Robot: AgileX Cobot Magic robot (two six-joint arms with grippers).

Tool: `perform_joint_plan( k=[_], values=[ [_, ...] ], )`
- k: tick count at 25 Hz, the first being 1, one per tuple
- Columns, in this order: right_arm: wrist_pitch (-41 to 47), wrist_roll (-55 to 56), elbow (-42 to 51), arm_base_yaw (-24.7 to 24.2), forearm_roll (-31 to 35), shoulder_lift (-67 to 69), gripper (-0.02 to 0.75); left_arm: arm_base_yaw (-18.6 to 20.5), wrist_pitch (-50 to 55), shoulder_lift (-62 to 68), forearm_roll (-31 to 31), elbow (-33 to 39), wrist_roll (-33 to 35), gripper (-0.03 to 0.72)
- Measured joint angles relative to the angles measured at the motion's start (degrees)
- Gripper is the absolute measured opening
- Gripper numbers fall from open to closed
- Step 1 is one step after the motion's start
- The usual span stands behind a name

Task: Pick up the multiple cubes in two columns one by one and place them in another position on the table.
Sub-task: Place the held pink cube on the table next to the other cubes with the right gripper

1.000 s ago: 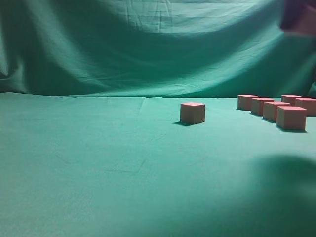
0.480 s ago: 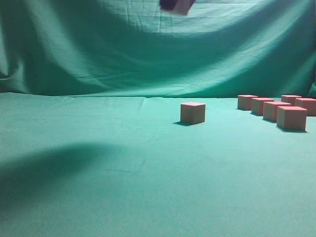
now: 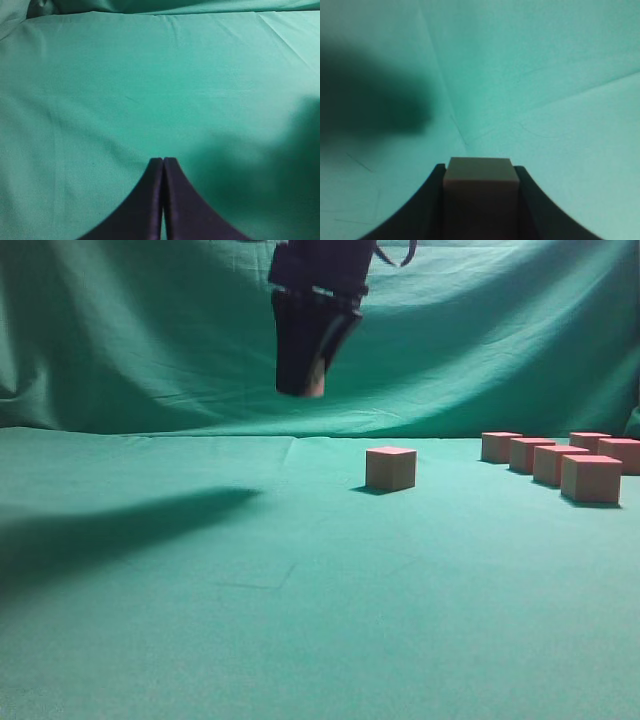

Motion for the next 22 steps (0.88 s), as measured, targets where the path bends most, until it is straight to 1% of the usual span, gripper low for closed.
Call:
perform_joint_plan(
  k=[10, 13, 22],
  values=[
    [-2.44, -2.88, -0.11, -0.32, -1.3, 4.46, 0.258, 0.0, 0.0, 0.0, 0.0, 0.0, 0.0, 0.0],
    [-2.57, -2.88, -0.11, -0.71, -2.65, 5.21, 0.258, 0.0, 0.0, 0.0, 0.0, 0.0, 0.0, 0.0],
    [-2.91, -3.96, -0.19, -2.84, -2.54, 6.98, 0.258, 0.0, 0.0, 0.0, 0.0, 0.0, 0.0, 0.0]
  ],
)
